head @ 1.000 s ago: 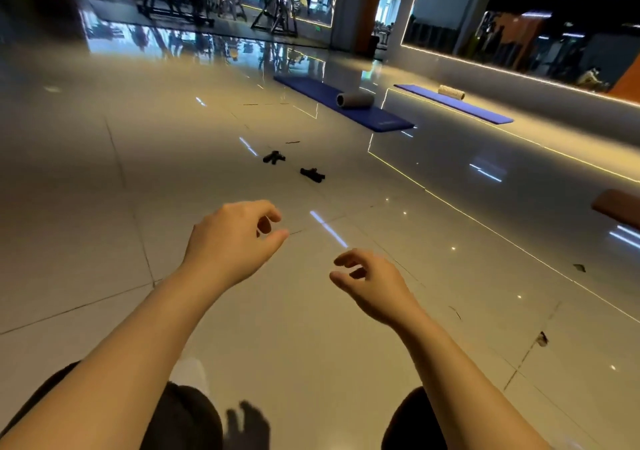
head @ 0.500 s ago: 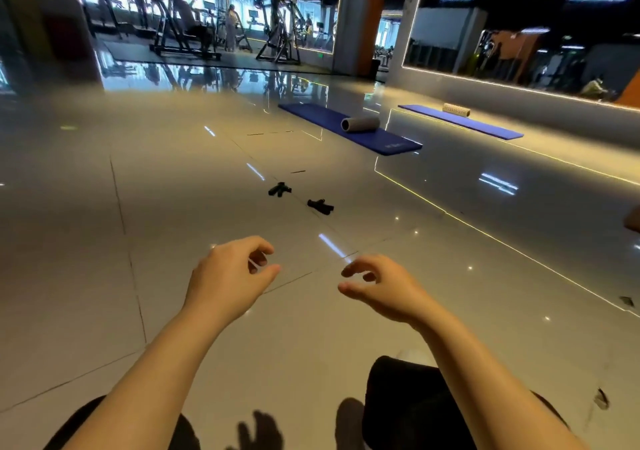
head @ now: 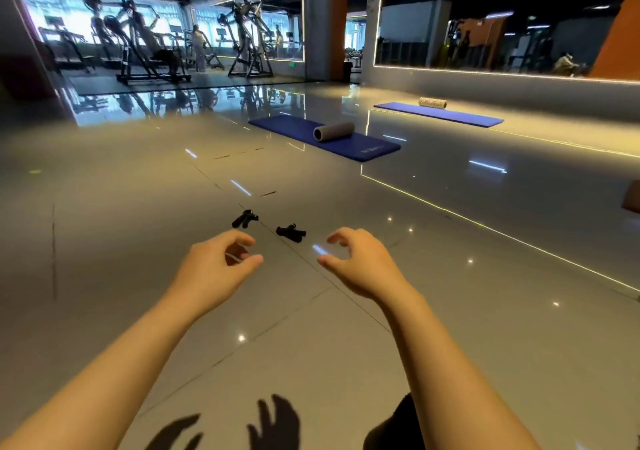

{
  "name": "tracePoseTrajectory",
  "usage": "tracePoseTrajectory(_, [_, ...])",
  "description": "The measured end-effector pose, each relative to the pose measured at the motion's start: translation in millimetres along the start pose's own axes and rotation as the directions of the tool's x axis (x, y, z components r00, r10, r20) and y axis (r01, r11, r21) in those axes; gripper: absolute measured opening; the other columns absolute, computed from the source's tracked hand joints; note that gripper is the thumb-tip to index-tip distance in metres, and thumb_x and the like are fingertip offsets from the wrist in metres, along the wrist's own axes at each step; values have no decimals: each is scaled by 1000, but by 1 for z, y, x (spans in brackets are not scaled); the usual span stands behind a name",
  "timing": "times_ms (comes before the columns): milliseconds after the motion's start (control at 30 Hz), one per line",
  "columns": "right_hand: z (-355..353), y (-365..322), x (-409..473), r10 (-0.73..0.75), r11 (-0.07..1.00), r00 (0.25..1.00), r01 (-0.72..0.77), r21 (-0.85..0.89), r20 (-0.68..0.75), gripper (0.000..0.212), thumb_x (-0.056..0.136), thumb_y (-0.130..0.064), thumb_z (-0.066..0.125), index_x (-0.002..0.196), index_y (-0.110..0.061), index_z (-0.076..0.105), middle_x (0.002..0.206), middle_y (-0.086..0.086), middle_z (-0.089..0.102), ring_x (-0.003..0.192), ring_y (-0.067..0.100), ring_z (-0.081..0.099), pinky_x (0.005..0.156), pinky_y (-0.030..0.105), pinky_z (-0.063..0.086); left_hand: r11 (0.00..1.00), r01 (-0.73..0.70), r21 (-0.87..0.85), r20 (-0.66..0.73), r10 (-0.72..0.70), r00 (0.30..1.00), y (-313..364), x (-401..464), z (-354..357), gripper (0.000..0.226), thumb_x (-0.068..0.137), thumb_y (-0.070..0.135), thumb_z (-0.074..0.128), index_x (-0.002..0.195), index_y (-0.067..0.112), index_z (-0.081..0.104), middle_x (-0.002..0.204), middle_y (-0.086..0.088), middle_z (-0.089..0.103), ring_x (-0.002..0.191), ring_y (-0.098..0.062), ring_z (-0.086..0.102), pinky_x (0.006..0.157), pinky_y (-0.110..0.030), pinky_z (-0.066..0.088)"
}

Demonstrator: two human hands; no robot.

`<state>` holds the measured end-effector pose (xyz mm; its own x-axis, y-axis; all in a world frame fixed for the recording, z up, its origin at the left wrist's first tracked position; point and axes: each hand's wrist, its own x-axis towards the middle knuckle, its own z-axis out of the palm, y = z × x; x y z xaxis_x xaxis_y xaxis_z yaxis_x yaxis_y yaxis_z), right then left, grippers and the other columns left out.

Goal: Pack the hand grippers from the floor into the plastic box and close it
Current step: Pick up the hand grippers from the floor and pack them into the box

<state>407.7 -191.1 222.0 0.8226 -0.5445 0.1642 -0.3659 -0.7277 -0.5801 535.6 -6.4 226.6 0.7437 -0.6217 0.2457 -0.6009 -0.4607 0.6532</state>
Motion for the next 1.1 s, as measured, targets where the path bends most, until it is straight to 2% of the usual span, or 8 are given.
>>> tracePoseTrajectory(133, [7,2,46,-15,997,1000,16,77,-8,48,88,-40,60,131,-23,45,123,3,55,109,18,53,86,29,45,997,23,78,28,-25,999,-30,28,-20,17,82,35,67,98,35,59,88,15,62,83,1,57,67,-17,41])
tracePoseTrajectory(300, [53,-12,109,-31,997,995,38,-70,97,44,89,-40,58,129,-22,47,123,2,56,107,18,54,86,30,45,982,162,96,27,-165,986,-110,55,-42,20,82,32,68,102,28,64,87,13,62,82,-1,57,65,-14,39])
tracePoseTrajectory(367, [71,-25,133,-47,989,989,66,-131,140,43,90,-40,57,128,-22,49,125,0,55,109,17,54,87,29,44,982,147,120,19,-150,988,-128,75,-50,22,82,27,69,104,23,66,86,10,63,80,-4,58,65,-13,39])
tracePoseTrajectory(467, [87,-50,165,-61,978,983,94,-187,173,43,89,-40,58,128,-21,50,125,1,55,109,18,53,85,31,45,995,67,-78,-105,-75,992,-130,113,-62,13,84,24,67,96,28,64,87,11,64,83,-4,59,65,-6,38])
tracePoseTrajectory(533, [92,-65,189,-69,968,983,108,-229,171,41,89,-40,58,125,-21,52,123,2,56,108,20,54,86,34,47,991,37,-125,-144,-55,988,-135,133,-65,10,85,28,65,94,30,63,88,13,63,83,-5,59,68,-12,41])
tracePoseTrajectory(733, [93,-81,241,-103,975,982,130,-179,157,38,88,-43,58,121,-24,55,116,-3,59,101,14,57,88,37,50,999,46,-25,-40,-47,998,-165,197,-55,22,84,33,64,105,28,64,87,12,61,81,-7,60,80,-28,50])
tracePoseTrajectory(933, [114,-24,304,106,948,945,-2,-320,308,39,89,-38,60,122,-20,55,121,3,58,101,18,54,83,30,46,994,35,105,46,-40,998,-196,256,-29,24,86,38,60,110,33,59,91,11,60,80,-3,57,78,-31,52])
tracePoseTrajectory(1100, [129,-29,393,-1,959,940,97,-266,342,42,89,-43,58,126,-24,51,127,3,54,109,20,54,89,35,47,978,144,153,63,-155,986,-239,313,-1,25,86,35,61,110,30,60,87,14,58,79,-4,56,76,-28,50])
